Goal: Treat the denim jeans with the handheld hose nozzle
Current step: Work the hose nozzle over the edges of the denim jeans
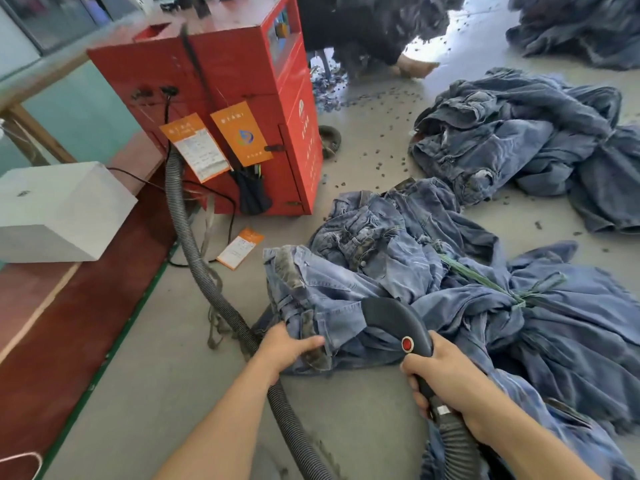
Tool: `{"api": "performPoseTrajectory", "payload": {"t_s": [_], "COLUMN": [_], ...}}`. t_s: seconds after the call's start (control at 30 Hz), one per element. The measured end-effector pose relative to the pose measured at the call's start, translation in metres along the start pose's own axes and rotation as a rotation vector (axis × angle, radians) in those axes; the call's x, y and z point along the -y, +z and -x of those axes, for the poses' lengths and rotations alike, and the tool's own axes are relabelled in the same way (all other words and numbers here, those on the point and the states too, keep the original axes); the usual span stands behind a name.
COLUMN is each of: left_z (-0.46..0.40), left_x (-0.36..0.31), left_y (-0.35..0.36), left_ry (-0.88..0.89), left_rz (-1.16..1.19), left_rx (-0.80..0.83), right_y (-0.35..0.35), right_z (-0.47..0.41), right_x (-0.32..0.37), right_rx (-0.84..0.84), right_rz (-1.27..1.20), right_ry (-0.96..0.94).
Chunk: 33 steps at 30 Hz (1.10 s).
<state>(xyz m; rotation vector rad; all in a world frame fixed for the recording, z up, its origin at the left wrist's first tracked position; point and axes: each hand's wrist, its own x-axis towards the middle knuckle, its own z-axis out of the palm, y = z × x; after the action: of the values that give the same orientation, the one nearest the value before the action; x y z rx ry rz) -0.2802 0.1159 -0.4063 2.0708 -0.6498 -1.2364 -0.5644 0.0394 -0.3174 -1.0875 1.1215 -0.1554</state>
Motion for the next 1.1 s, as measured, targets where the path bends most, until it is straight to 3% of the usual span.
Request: {"api": "performPoseTrajectory", "payload": {"t_s": [0.1,0.27,0.4,0.57,0.63,0.8,0.97,1.1], "left_z": [0.001,0.023,0.055,0.106,0.116,0.122,0.125,0.129], "left_x": [-0.011,-0.039,-0.031,-0.018,-0.023,-0.028,-0.023,-0.012], "left_y": [-0.005,0.002,0.023,0.023,0.021,0.025,0.024,0.035], "left_ry": [-0.020,-0.088,-0.144,-0.077,-0.045,-0.036,0.015,-0.083], "left_rz": [0.167,0.574,0.696,0.863,0.955,1.235,1.216,0.855], "left_rx": [-0.014,0.178,0.170,0.375,0.351,0.102,0.202,0.163], "right_y": [0.003,-0.002,-0.017,-0.037,-0.042,-0.034,-0.019,-0.009], "right_z": [-0.003,0.000,0.012,0.029,0.038,0.057,0.058,0.056], "right_x": [0.005,0.013,0.009,0.009,0.012,0.006,-0.001,-0.006], "right_rx": [0.016,0.047,0.037,0.028,0.054,0.094,0.085,0.090], "right_rz": [-0.010,-0.088,-0.099,-0.148,-0.184,-0.169,-0.119,-0.064], "right_ry": [-0.017,-0.028,-0.031,-0.019,-0.027,-0.045,-0.048,-0.035]}}
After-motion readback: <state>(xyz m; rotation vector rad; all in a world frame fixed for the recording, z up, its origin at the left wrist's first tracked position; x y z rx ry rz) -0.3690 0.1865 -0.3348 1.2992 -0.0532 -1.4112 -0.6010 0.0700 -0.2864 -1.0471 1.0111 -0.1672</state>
